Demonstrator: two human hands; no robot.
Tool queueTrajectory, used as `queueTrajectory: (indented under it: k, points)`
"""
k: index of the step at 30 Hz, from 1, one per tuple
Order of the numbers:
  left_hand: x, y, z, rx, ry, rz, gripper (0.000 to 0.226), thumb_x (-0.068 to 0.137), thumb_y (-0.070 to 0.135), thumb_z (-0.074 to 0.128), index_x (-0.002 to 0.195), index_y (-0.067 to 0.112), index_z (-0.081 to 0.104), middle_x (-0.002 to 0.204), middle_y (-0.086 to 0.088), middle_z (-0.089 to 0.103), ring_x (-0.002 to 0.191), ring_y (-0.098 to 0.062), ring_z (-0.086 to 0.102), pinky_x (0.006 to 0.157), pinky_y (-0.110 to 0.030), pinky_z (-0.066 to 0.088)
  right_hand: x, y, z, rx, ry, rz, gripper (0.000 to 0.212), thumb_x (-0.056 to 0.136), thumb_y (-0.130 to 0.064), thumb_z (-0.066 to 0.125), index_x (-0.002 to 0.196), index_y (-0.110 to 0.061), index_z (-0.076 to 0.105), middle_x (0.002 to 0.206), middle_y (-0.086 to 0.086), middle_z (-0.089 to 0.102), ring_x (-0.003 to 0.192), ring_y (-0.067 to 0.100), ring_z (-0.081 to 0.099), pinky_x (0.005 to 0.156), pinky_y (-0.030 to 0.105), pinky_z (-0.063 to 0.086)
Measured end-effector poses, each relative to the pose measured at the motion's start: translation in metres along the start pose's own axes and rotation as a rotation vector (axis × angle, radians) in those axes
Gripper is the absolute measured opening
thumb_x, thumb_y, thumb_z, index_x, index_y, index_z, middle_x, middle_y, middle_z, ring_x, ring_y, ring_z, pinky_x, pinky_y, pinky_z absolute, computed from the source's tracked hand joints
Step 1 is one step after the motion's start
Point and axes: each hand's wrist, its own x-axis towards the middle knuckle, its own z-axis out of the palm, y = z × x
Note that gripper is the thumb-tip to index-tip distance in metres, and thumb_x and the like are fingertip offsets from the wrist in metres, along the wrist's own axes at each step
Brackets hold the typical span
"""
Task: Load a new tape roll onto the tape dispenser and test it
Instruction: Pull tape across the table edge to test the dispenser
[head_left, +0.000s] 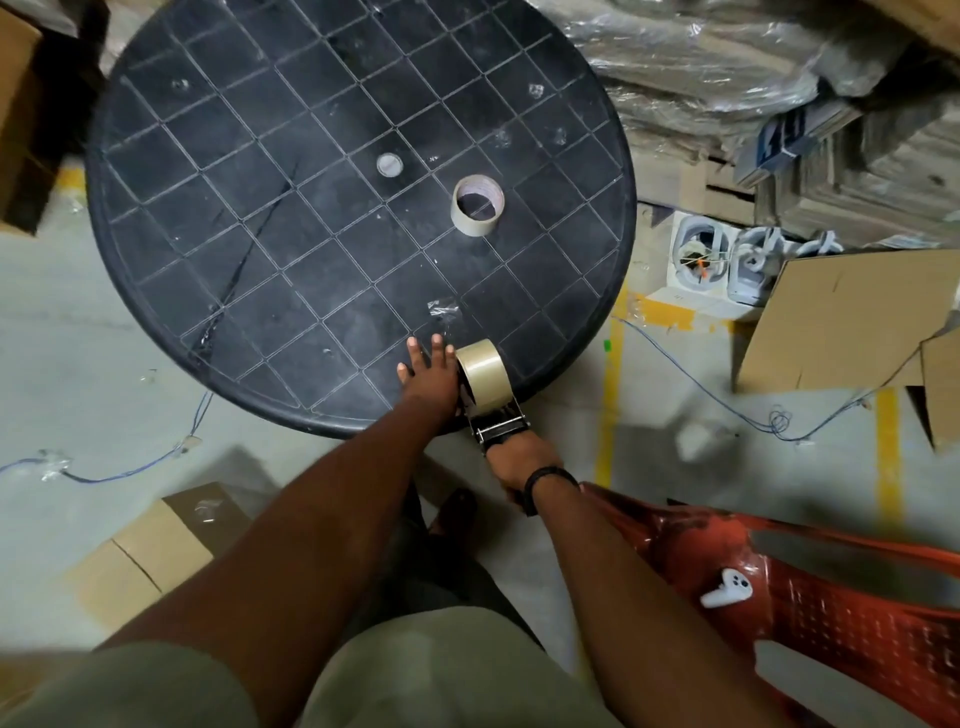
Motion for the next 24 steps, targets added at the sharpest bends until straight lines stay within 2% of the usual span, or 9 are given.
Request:
queueTrajectory:
  k: [2, 5, 8, 11, 13, 14, 16, 19, 24]
  points:
    - [-0.001, 0.001, -0.001, -0.001, 0.000, -0.006, 0.106, 0.089, 0.025, 0.072, 0.158, 0.006, -0.006, 0.164, -0.014, -0.021, 0.145, -0.051, -0.022, 0.117, -0.069, 0.006, 0.006, -0.004, 0.001, 0.020, -0.012, 0.010, 0.049, 0.074, -0.056, 0.047, 0.094, -0.016, 0.067, 0.103, 0.016, 0.073, 0.091, 0.037, 0.072, 0.085, 0.050, 0.060]
    - [-0.002, 0.002, -0.002, -0.007, -0.013, -0.010, 0.107, 0.089, 0.026, 0.072, 0.157, 0.006, -0.007, 0.164, -0.014, -0.022, 0.145, -0.051, -0.023, 0.117, -0.069, 0.006, 0.017, -0.004, 0.004, 0.060, -0.050, 0.016, 0.037, 0.069, -0.062, 0.046, 0.086, -0.030, 0.054, 0.091, 0.012, 0.062, 0.080, 0.032, 0.062, 0.076, 0.047, 0.053]
    - [0.000, 0.003, -0.003, -0.009, -0.017, -0.016, 0.105, 0.089, 0.022, 0.071, 0.158, 0.007, -0.007, 0.164, -0.013, -0.022, 0.145, -0.051, -0.024, 0.117, -0.069, 0.006, 0.032, 0.004, 0.014, 0.081, -0.030, 0.027, 0.037, 0.066, -0.063, 0.047, 0.083, -0.031, 0.054, 0.088, 0.010, 0.058, 0.076, 0.028, 0.056, 0.071, 0.043, 0.046]
    - [0.000, 0.005, -0.003, 0.003, -0.021, -0.029, 0.102, 0.091, 0.019, 0.069, 0.158, 0.007, -0.007, 0.164, -0.014, -0.023, 0.144, -0.051, -0.024, 0.117, -0.069, 0.006, 0.030, 0.009, 0.015, 0.100, -0.034, 0.024, 0.041, 0.065, -0.063, 0.045, 0.082, -0.028, 0.057, 0.093, 0.016, 0.067, 0.076, 0.029, 0.057, 0.073, 0.045, 0.051]
    - [0.000, 0.007, -0.004, 0.011, -0.032, -0.038, 0.099, 0.093, 0.018, 0.067, 0.158, 0.007, -0.008, 0.163, -0.015, -0.024, 0.144, -0.052, -0.025, 0.117, -0.069, 0.006, 0.011, 0.005, 0.007, 0.072, -0.031, 0.000, 0.039, 0.078, -0.055, 0.048, 0.093, -0.024, 0.065, 0.111, 0.021, 0.071, 0.085, 0.034, 0.064, 0.081, 0.045, 0.054]
    - [0.000, 0.008, -0.004, 0.013, -0.031, -0.038, 0.098, 0.094, 0.018, 0.065, 0.157, 0.007, -0.008, 0.163, -0.015, -0.024, 0.143, -0.052, -0.025, 0.117, -0.069, 0.006, 0.005, 0.008, 0.006, 0.044, -0.015, -0.028, 0.039, 0.086, -0.048, 0.049, 0.105, -0.020, 0.068, 0.119, 0.021, 0.069, 0.097, 0.037, 0.066, 0.087, 0.043, 0.053]
    - [0.000, 0.009, -0.005, 0.027, -0.023, -0.031, 0.096, 0.095, 0.017, 0.064, 0.157, 0.005, -0.008, 0.162, -0.017, -0.024, 0.142, -0.053, -0.025, 0.116, -0.070, 0.006, 0.001, 0.019, 0.010, 0.033, 0.001, -0.022, 0.037, 0.096, -0.034, 0.051, 0.122, -0.012, 0.065, 0.127, 0.020, 0.065, 0.115, 0.039, 0.062, 0.094, 0.038, 0.050]
    - [0.001, 0.008, -0.004, 0.042, -0.007, -0.036, 0.093, 0.095, 0.013, 0.061, 0.157, 0.006, -0.008, 0.162, -0.018, -0.024, 0.142, -0.053, -0.025, 0.117, -0.069, 0.006, 0.003, 0.043, 0.024, 0.070, -0.002, 0.011, 0.033, 0.095, -0.019, 0.055, 0.124, -0.005, 0.062, 0.129, 0.020, 0.064, 0.120, 0.038, 0.060, 0.094, 0.033, 0.047]
    - [0.003, 0.006, -0.002, 0.045, -0.007, -0.038, 0.099, 0.092, 0.021, 0.066, 0.157, 0.008, -0.007, 0.163, -0.016, -0.023, 0.143, -0.051, -0.026, 0.118, -0.067, 0.005, 0.026, 0.074, 0.060, -0.020, -0.032, -0.058, 0.038, 0.099, -0.026, 0.053, 0.133, -0.012, 0.058, 0.136, 0.016, 0.060, 0.125, 0.033, 0.057, 0.097, 0.031, 0.044]
